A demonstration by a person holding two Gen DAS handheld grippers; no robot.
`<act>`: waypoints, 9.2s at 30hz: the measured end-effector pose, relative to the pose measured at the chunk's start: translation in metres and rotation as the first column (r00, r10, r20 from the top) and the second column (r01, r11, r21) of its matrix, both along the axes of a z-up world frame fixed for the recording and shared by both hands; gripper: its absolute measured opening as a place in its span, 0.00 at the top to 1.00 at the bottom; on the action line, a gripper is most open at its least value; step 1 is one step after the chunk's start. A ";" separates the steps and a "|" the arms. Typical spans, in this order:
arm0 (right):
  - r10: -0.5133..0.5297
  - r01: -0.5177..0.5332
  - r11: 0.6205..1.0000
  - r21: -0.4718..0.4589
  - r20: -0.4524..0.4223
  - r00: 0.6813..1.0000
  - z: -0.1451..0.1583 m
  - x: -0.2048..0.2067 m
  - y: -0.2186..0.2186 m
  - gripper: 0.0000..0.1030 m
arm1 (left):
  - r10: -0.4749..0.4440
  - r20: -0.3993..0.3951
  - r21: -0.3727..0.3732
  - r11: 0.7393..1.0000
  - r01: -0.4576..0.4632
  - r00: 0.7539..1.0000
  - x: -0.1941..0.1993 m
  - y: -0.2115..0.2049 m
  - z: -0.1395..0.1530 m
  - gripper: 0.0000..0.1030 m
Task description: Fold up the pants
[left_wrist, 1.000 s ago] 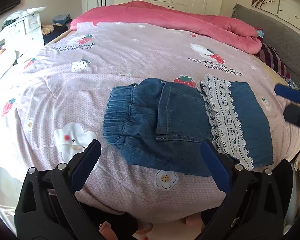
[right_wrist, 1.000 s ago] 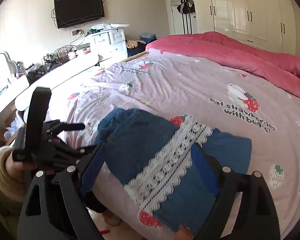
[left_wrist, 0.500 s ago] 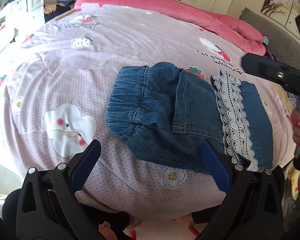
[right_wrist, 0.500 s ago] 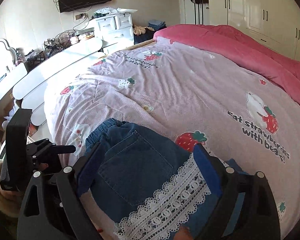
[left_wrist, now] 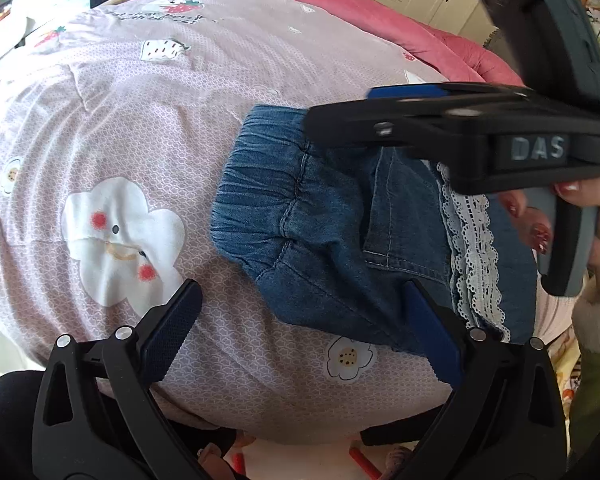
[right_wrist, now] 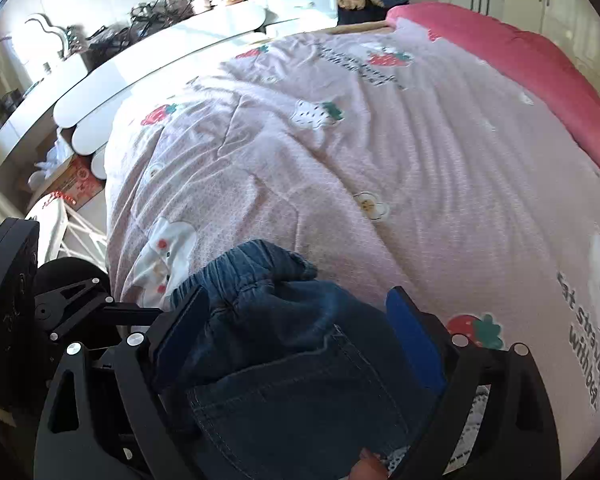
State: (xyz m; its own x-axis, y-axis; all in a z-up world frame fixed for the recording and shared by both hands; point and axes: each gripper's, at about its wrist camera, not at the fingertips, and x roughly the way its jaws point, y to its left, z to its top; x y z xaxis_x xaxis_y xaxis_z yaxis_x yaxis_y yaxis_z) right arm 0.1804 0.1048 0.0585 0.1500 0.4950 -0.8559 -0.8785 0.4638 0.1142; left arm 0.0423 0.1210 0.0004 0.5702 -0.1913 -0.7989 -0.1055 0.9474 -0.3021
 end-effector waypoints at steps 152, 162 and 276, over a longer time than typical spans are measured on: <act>-0.186 0.171 0.979 0.110 0.143 0.972 -0.006 -0.156 -0.244 0.84 | -0.321 -0.014 0.086 0.943 0.321 0.947 0.122 -0.098 0.009 0.10; 0.103 -0.127 0.992 0.027 0.431 0.896 0.013 -0.184 -0.157 0.70 | -0.343 -0.008 0.067 0.937 0.343 0.939 0.132 -0.100 0.014 0.10; -0.719 0.696 0.635 0.336 -0.074 0.692 -0.010 -0.090 -0.291 0.83 | -0.378 0.160 0.018 0.925 0.380 0.912 0.061 -0.121 0.040 0.80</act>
